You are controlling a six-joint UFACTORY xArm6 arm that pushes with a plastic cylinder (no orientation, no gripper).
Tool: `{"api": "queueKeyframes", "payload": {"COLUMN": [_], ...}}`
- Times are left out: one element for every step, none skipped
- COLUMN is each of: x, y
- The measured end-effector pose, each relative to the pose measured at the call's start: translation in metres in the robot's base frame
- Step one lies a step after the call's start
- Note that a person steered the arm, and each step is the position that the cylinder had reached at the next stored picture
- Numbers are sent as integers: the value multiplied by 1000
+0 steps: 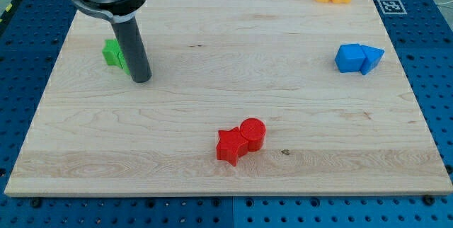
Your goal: Push the blue cube to the top left
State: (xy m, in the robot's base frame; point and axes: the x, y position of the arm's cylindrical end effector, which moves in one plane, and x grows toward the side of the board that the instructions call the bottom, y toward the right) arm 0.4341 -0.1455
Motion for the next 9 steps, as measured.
{"api": "queueKeyframes", "payload": {"x": [-3,-2,-2,3,19,19,19,19,17], "y": [41,89,144,191,212,258,314,371,417]}}
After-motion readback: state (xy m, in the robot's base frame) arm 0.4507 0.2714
